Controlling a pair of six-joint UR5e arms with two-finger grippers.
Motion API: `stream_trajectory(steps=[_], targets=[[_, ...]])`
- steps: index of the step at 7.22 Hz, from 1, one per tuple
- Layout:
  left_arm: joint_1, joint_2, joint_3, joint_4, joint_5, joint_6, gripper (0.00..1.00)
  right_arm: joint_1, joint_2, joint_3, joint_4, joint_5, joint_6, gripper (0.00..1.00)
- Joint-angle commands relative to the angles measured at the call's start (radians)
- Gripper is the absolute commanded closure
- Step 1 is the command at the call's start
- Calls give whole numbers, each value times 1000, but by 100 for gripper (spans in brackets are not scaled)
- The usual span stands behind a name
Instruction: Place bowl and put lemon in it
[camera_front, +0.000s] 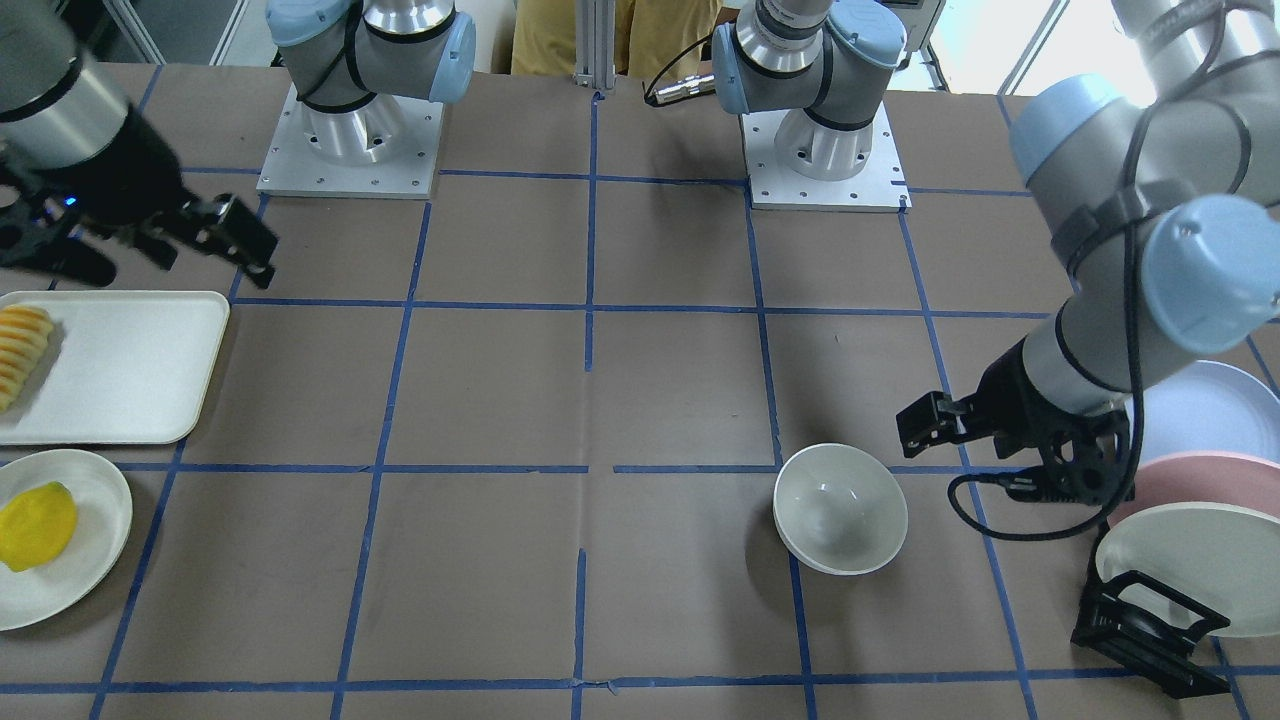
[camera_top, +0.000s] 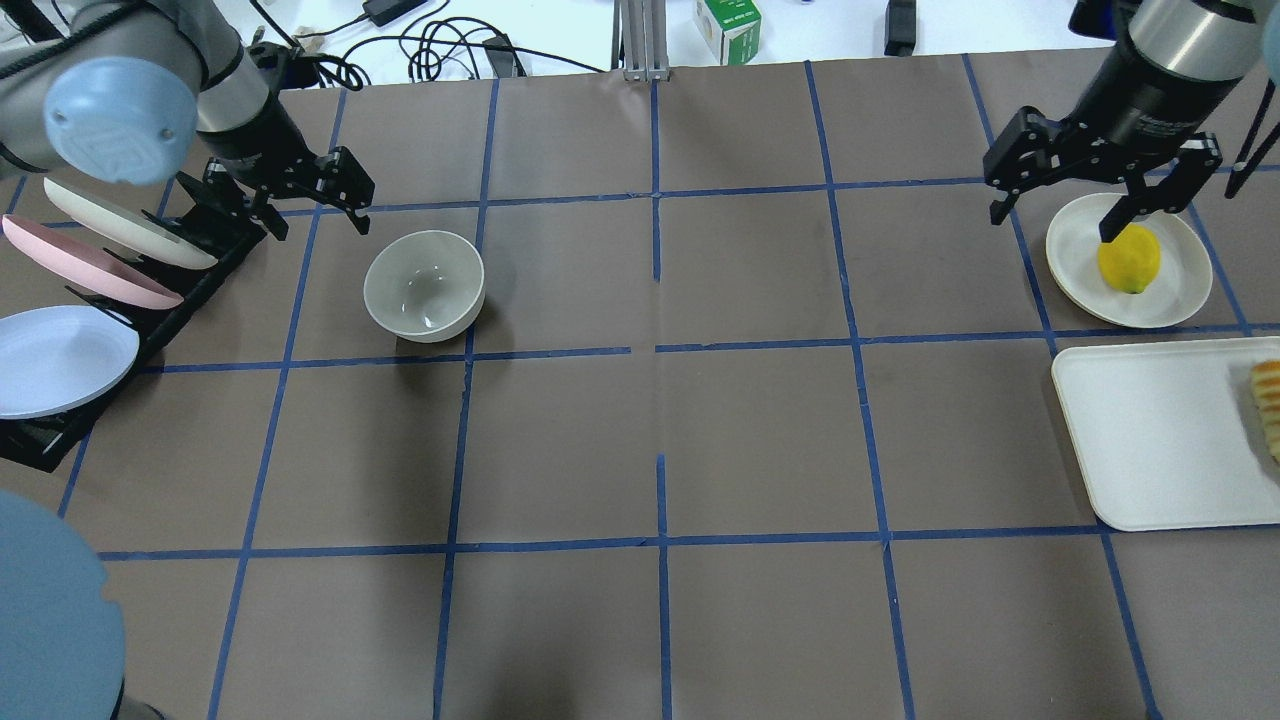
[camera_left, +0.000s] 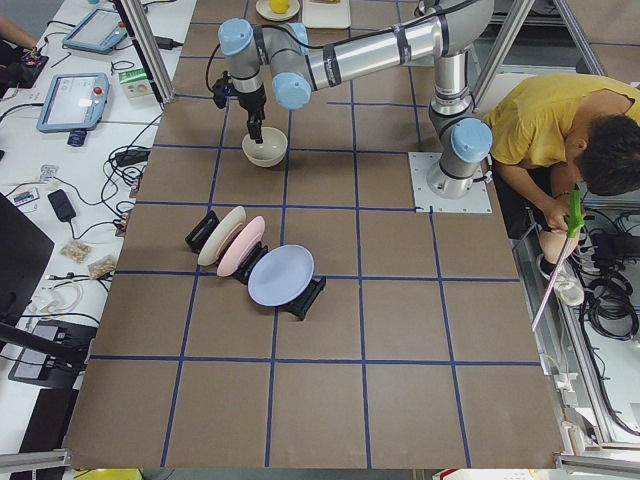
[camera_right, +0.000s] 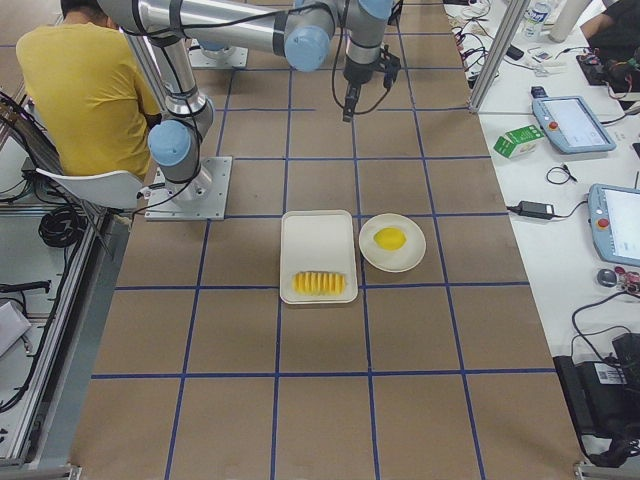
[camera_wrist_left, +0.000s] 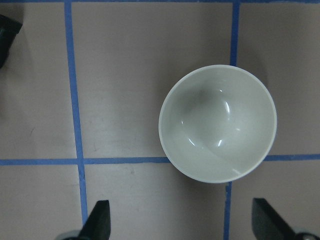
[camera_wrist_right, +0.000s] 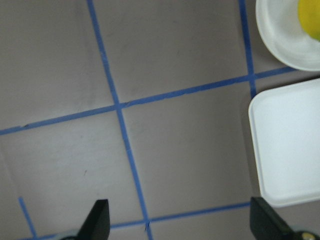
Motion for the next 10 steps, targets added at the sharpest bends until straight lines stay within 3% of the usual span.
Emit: stream_trajectory(steps=[1,2,3,4,6,7,10], targets=[[5,-68,-121,234,0,61,0,-85,179,-7,-227,-38,-200,0],[5,-91,-122,249,-1,58,0,-94,240,-1,-349,-134,-246,0],[5,-111,-140,255,0,49,0,-126,273,-1,-377,-138,-272,0],[6,-123,-139,257,-3,50,27,-152,308,-2,-393,-135,-324,0],[6,-134,-142,257,-3,52,88,-187,397,2,-558,-149,-411,0],[5,-131,-140,257,-3,55,100,-209,417,2,-560,-135,-412,0],[-3,-97,-139,243,-64,35,100,-221,463,2,-565,-135,-406,0]])
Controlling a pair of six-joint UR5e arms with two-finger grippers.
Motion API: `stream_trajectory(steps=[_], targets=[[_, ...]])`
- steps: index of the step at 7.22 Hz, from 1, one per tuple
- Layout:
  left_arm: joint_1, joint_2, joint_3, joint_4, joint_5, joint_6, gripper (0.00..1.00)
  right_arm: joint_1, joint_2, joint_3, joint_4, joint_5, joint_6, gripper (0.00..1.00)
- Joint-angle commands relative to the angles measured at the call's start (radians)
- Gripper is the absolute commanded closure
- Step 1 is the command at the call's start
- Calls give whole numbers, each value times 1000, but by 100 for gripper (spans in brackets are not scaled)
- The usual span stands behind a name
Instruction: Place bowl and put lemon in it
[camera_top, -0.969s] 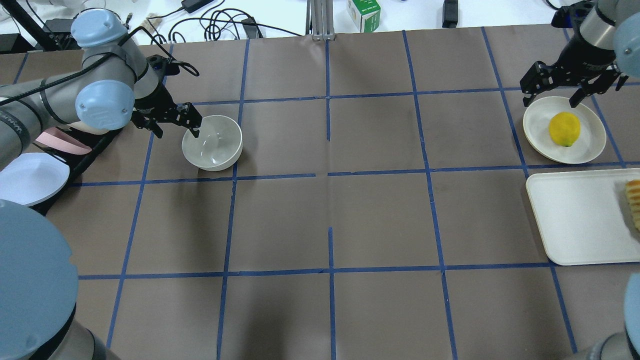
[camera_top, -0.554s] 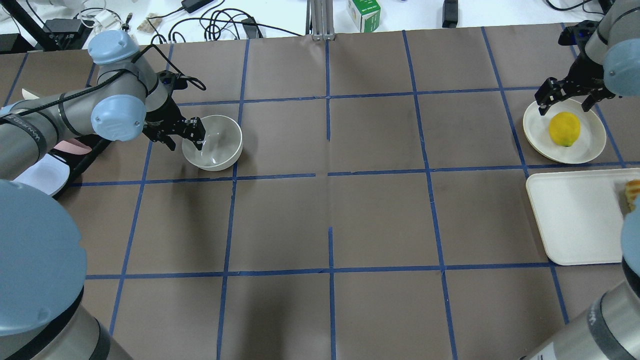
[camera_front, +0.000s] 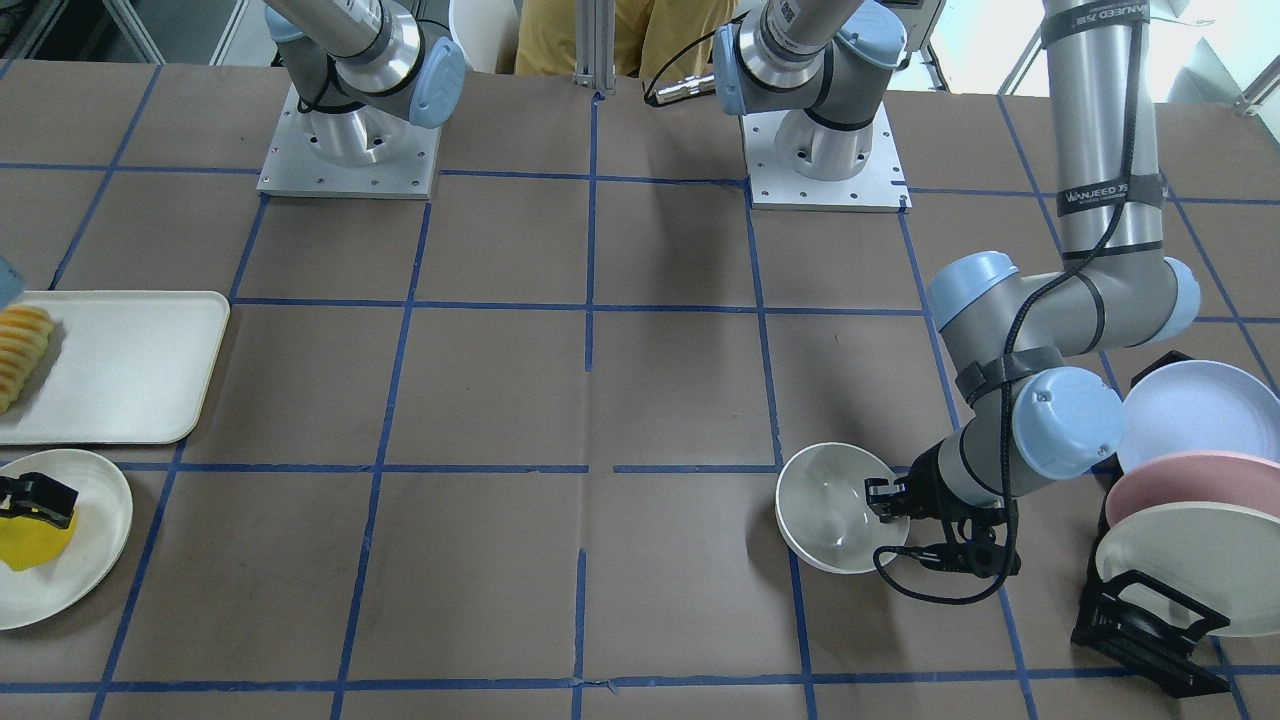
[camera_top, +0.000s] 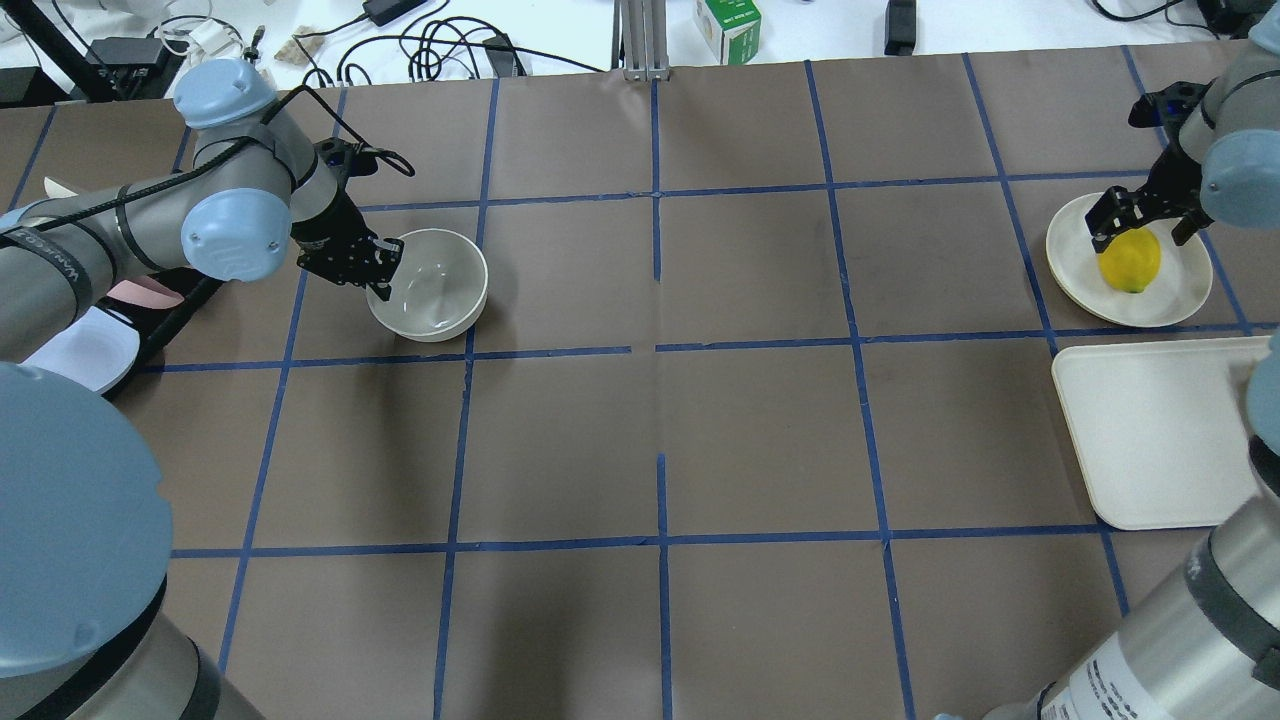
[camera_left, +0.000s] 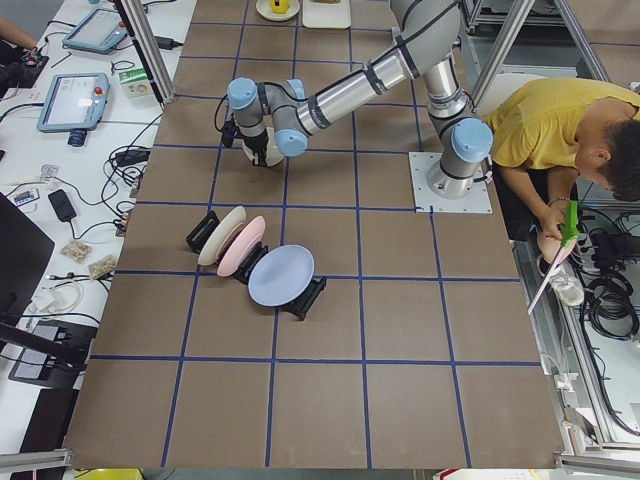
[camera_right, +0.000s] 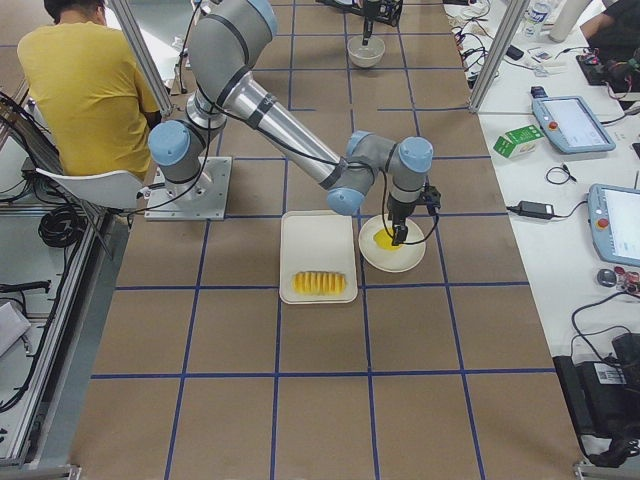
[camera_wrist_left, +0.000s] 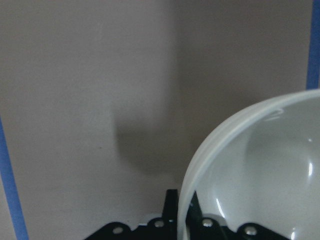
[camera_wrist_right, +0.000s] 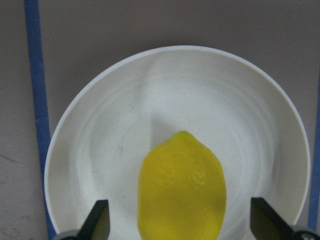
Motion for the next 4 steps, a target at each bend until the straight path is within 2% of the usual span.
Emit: stream_trajectory(steps=[1,2,3,4], targets=[[-18,35,0,-34,-44,-34,100,-6,26,0,-1,2,0,0],[-47,64,-5,-70,-173,-215,100,-6,27,0,-1,2,-3,13],[-144,84,-12,-65,-202,-336,100,-6,27,0,1,1,-5,64],[-252,89,-29,-47,-202,-427,100,-6,21,-1,10,1,-5,100]])
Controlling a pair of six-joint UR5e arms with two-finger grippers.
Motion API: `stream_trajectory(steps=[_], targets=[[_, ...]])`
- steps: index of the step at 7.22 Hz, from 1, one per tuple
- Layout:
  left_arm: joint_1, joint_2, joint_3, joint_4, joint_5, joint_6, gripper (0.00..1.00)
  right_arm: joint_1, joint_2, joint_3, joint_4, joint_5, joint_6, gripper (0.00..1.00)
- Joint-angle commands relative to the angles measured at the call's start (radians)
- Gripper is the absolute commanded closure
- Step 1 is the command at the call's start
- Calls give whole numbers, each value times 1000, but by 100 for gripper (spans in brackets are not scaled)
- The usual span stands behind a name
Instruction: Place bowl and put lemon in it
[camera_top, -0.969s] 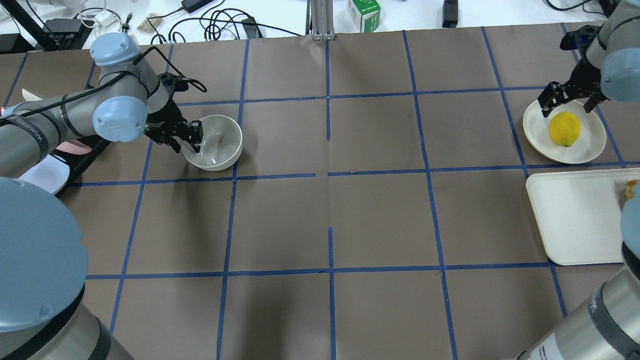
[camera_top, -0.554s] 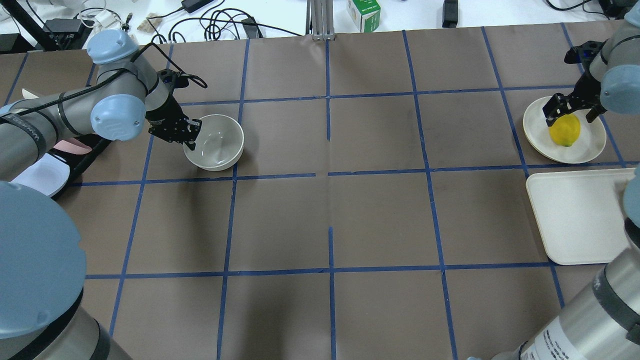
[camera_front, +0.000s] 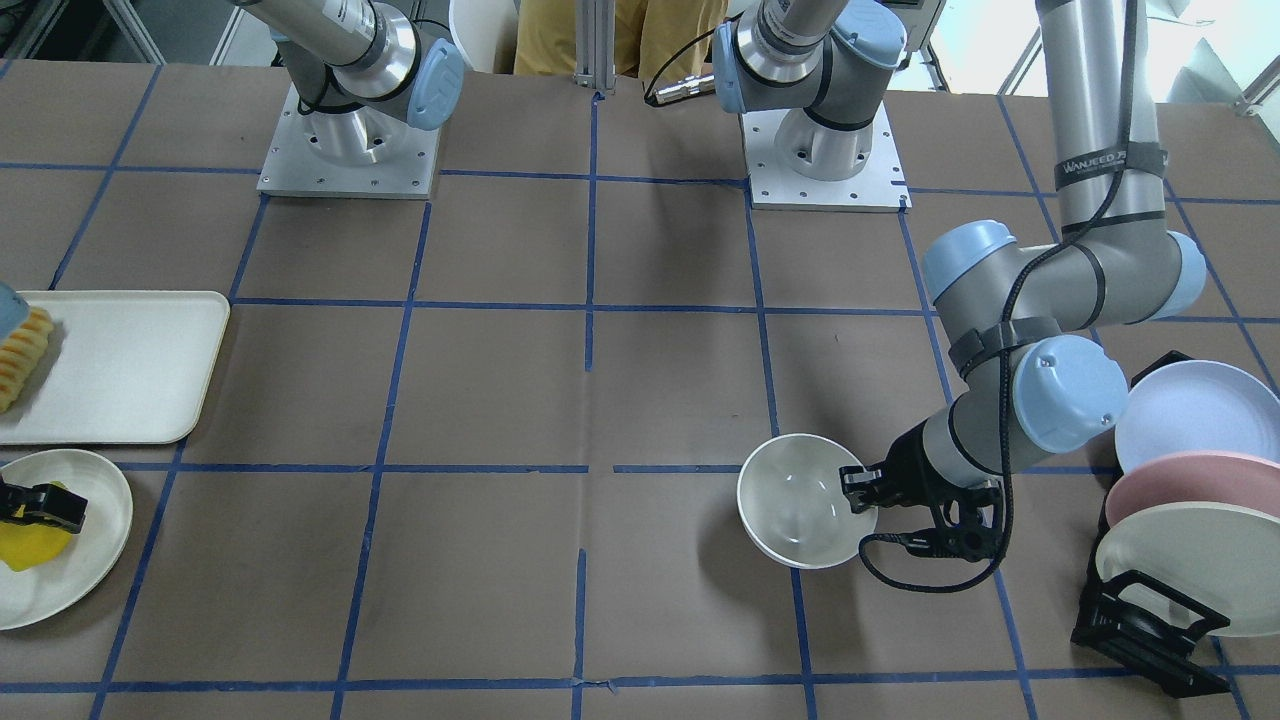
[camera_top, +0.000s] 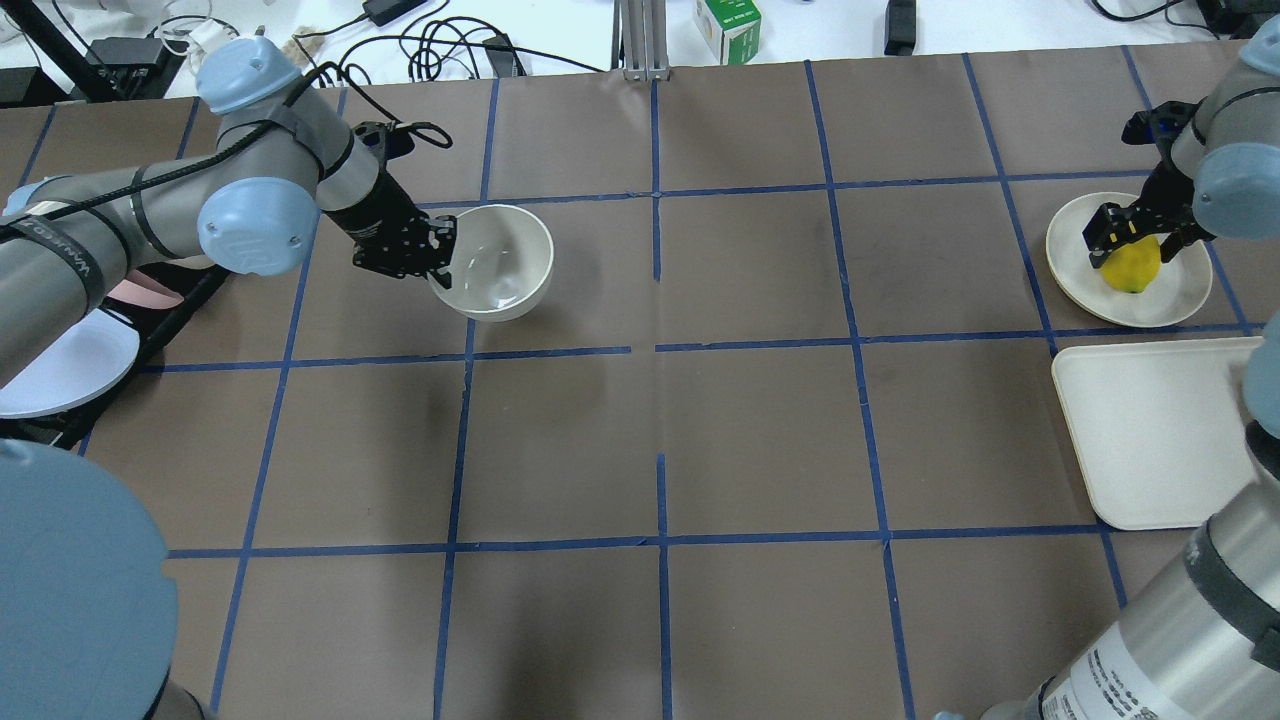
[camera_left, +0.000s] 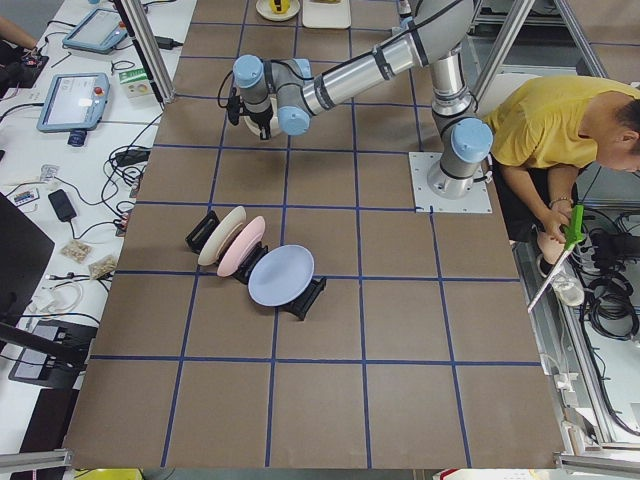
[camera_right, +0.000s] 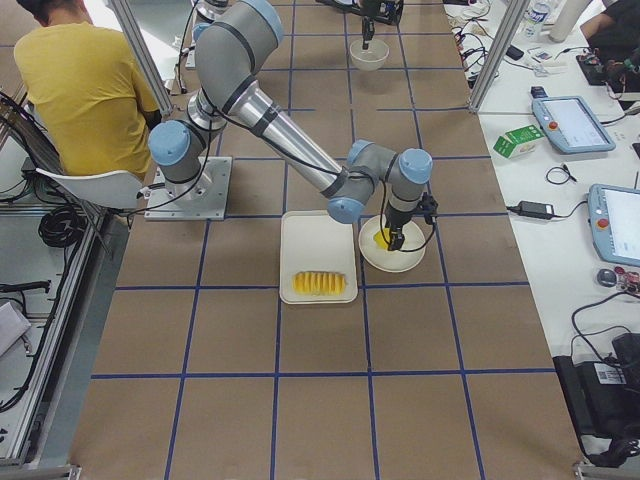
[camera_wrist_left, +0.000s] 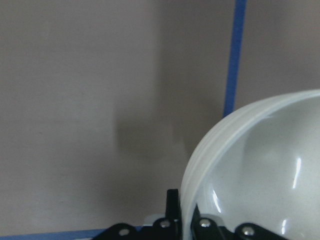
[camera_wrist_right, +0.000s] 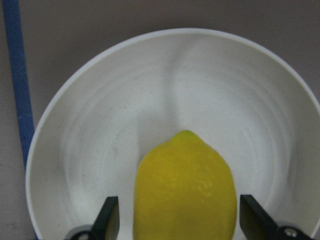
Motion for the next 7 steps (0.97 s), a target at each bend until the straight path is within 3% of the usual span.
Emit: stream_trajectory(steps=[1,2,4,6,7], targets=[[-186,13,-33,60,-17,-218,100,0,-10,-12,18,-4,2,100],[-209,11,-63,78,-16,-228,100,0,-29,-15,23,-7,4,100],[-217,-30,-140,223,-10,-281,100,17,-120,-15,148,1,14,100],[-225,-32,-149,249,-10,-286,98,44,-259,-6,265,18,101,100],[-225,-33,-146,257,-10,-288,13,67,-327,-6,376,73,191,100]])
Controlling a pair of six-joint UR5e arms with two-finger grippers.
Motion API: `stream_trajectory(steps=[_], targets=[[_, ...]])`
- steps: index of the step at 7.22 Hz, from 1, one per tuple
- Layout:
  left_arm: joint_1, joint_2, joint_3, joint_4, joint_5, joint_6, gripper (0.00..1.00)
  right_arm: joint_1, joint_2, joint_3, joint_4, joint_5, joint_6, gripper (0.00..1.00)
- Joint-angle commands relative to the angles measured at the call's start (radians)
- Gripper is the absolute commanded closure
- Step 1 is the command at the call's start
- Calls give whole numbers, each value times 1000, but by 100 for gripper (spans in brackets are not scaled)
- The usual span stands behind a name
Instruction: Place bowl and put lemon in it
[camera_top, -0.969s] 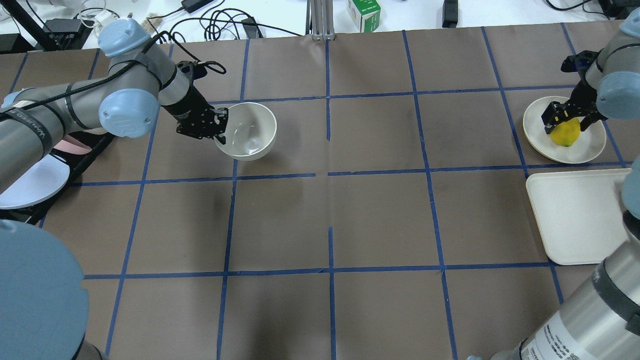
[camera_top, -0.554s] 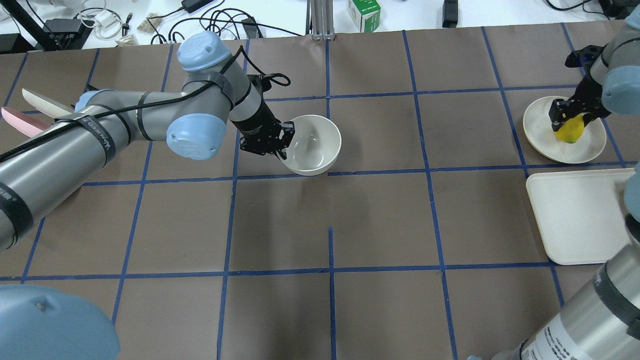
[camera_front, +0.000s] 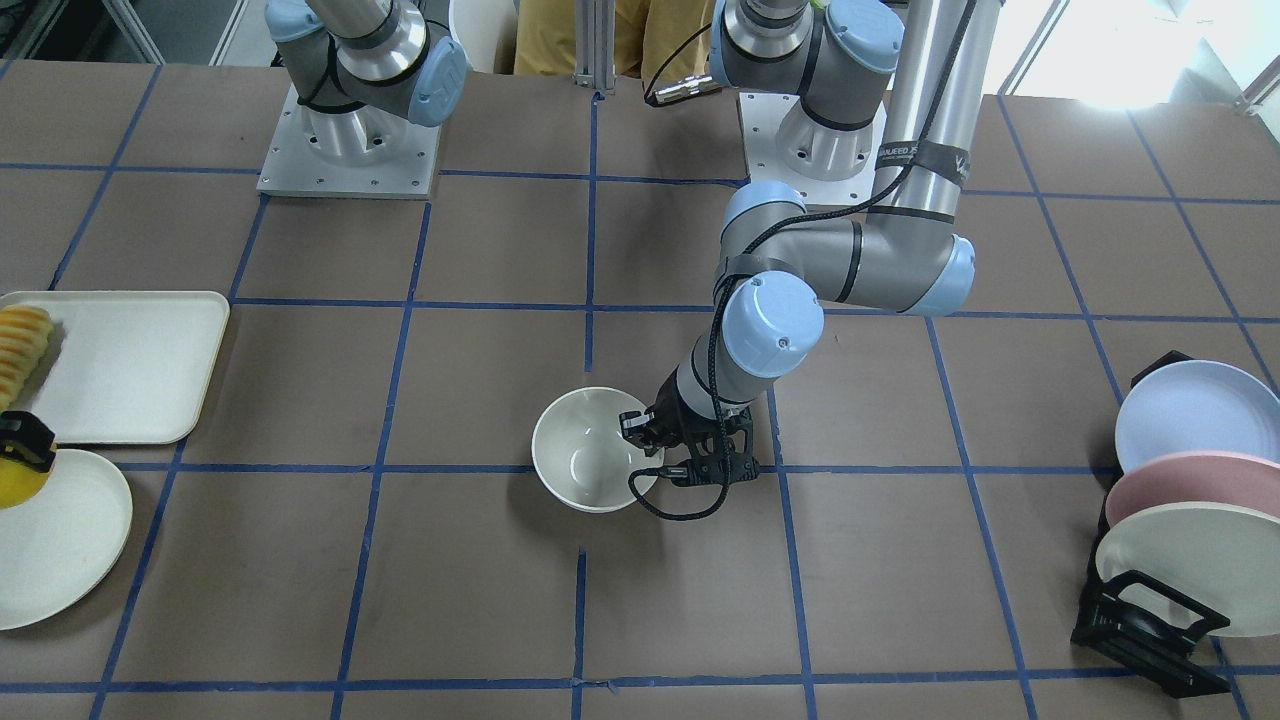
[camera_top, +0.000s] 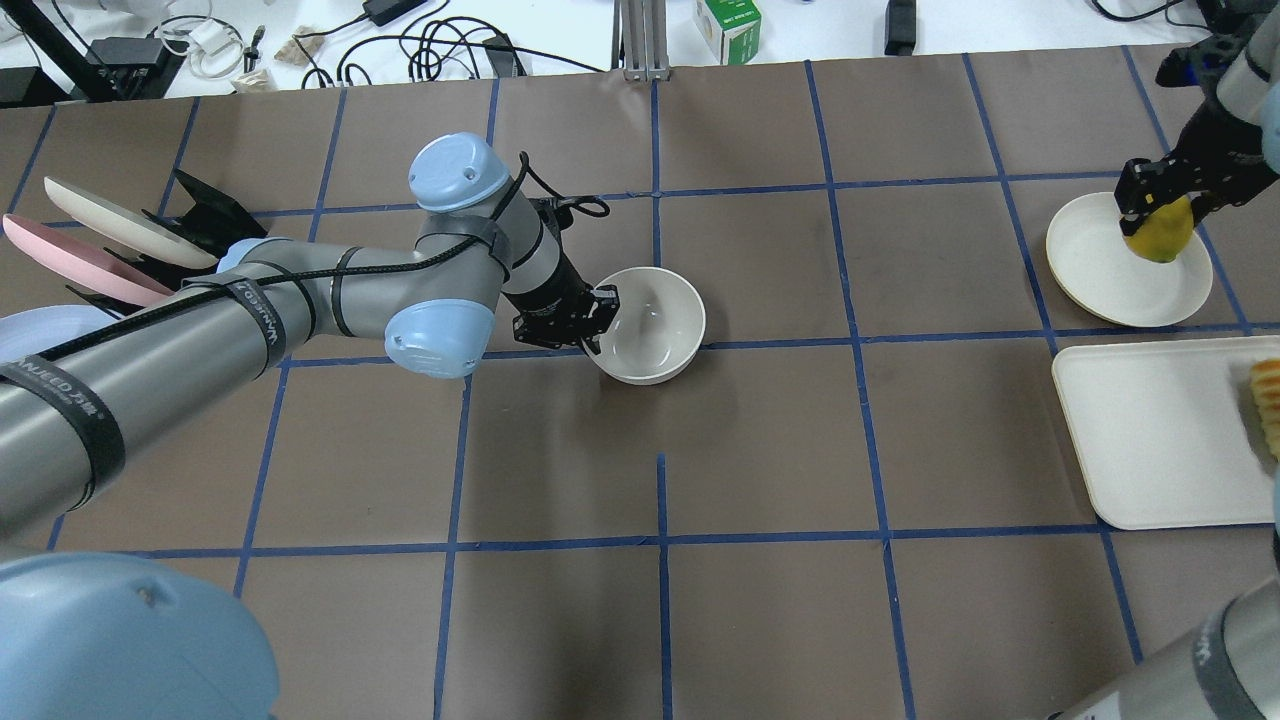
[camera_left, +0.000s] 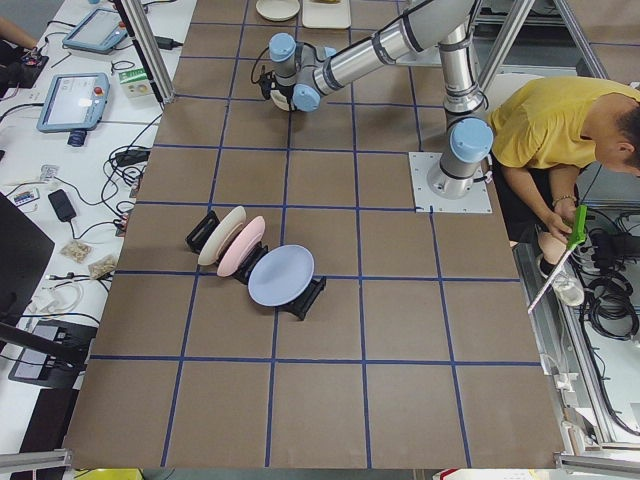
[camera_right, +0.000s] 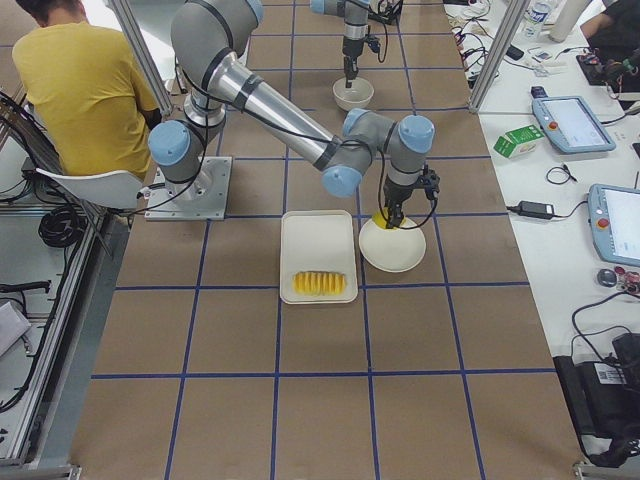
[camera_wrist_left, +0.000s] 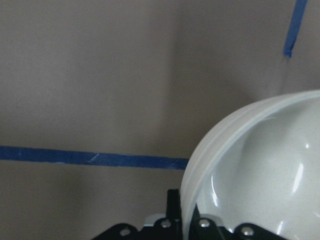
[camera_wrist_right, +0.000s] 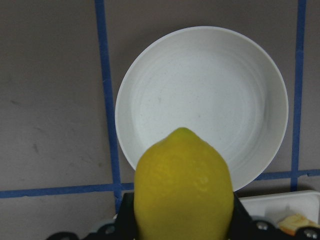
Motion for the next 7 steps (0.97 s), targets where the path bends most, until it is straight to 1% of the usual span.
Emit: stream_trajectory(steps=[1,2,3,4,5,6,7], targets=[[8,37,15,24,29,10,0,92,-132,6,159,57,143,100],[41,95,41,-41,113,63,0,213,-156,1,191,77,248,100],[93,162,96,-209,126,179,0,345,-153,6,181,73,404,100],[154,225,195,-422,185,299,0,448,-147,11,181,77,547,100],[225,279,260,-612,221,432,0,541,-109,18,103,76,602,100],[288,345,286,-698,220,491,0,635,-60,21,7,70,661,100],[296,417,293,-756,220,493,0,698,-12,20,-46,76,774,100]])
